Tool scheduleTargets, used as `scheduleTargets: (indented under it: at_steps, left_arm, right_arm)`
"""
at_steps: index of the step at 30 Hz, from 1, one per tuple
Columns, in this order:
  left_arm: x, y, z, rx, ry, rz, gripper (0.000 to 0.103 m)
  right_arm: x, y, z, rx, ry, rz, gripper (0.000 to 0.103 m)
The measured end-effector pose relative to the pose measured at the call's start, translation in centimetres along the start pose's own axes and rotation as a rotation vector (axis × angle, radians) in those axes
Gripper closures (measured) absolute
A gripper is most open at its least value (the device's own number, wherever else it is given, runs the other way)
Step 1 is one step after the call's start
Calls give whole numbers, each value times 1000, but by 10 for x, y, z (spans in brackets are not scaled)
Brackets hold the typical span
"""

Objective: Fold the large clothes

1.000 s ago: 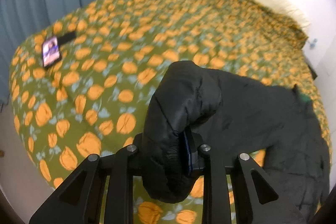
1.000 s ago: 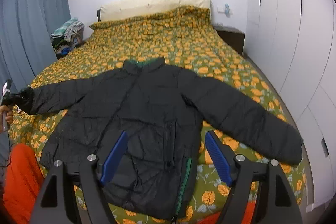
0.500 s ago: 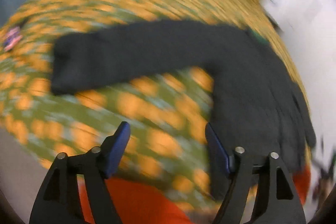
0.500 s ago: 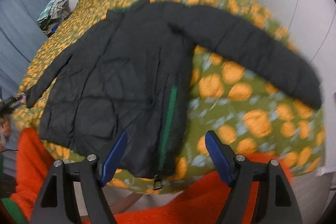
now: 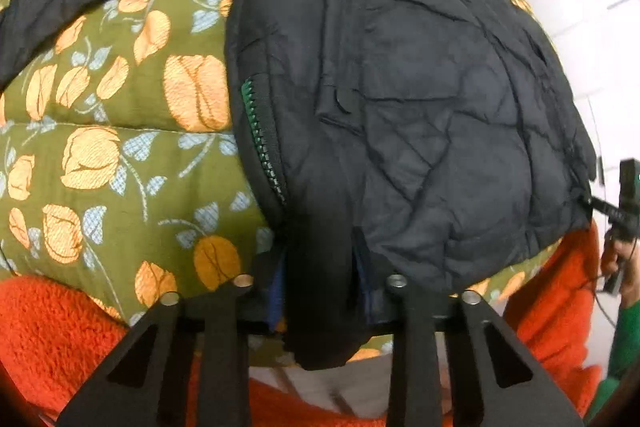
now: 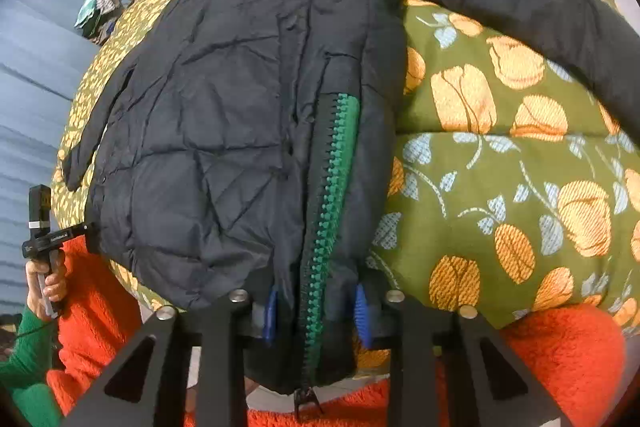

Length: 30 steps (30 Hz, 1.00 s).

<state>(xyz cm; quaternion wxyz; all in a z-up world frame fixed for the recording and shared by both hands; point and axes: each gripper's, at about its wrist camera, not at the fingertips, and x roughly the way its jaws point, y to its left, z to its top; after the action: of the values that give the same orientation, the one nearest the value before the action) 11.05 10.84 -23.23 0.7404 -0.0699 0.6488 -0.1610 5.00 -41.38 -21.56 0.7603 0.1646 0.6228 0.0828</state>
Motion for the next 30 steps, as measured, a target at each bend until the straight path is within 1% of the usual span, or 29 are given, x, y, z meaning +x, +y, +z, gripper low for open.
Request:
scheduleTargets:
  at_steps: [2,5,8,10,11,12,13,14,15,16,17,18,19,21,22,23,24,25,26,27,28,29,30]
  left_arm:
    - [-3,-6,-5,21,6,3,79]
    - [-3,-14,-17,43,28,20,78]
    - [3,-22,-21,70,29,66,76]
    - [1,-29,-19,81,15,94,71]
    - [-5,-34,-17,88,-4,111,70]
    - [-14,-38,-16,95,-32,128,67]
    - [-24,-42,-14,101,-56,132,65]
    - [-34,-42,-12,101,-82,129,53]
    - [-50,-42,-7,95,-128,121,35]
    - [-68,-44,-2,86,-181,117,27]
    - [-83,-47,3,75,-229,114,14]
    - [-102,-52,11,61,-300,104,8]
    - [-120,-57,19,51,-363,89,7]
    - [-145,-57,33,37,-460,67,2]
    - [-159,-65,43,30,-533,60,2]
    - [-166,-68,47,29,-581,55,1]
    - [-175,-75,54,28,-645,55,1]
    - [-181,-76,61,33,-684,66,1]
    - [-180,-82,66,44,-702,77,1]
    - [-178,-79,66,55,-712,86,1]
    - [-168,-87,69,66,-713,97,1]
    - [-157,-93,72,79,-699,107,1]
    - [-141,-100,75,88,-672,108,1]
  right_arm:
    - [-4,9,-1,-50,11,-42,81]
    - [-13,20,-5,-94,22,-79,81]
    - [-15,21,-14,-91,35,-95,81]
    - [-10,20,-13,-72,16,-102,80]
    - [-9,19,-10,-54,8,-96,75]
    - [-8,19,-6,-38,-1,-93,75]
    - [-11,15,-5,-28,-8,-89,67]
    - [-19,13,-4,-19,-26,-89,60]
    - [-28,12,-6,-18,-53,-93,58]
    - [-38,10,-7,-20,-78,-96,58]
    - [-53,9,-6,-22,-116,-109,58]
    - [-65,9,-6,-23,-151,-125,58]
    - [-86,6,-5,-25,-209,-149,58]
    - [-126,-3,-2,-18,-329,-207,58]
    - [-151,-11,0,-6,-405,-242,56]
    - [-172,-20,0,11,-470,-274,49]
    - [-199,-34,0,45,-548,-324,45]
    - [-212,-45,-1,70,-589,-354,37]
    - [-230,-62,-2,113,-646,-391,32]
    - [-239,-81,-5,160,-684,-413,32]
    - [-243,-100,-7,209,-697,-419,32]
    - [-241,-125,-9,289,-690,-406,32]
    - [-233,-151,-14,396,-669,-359,32]
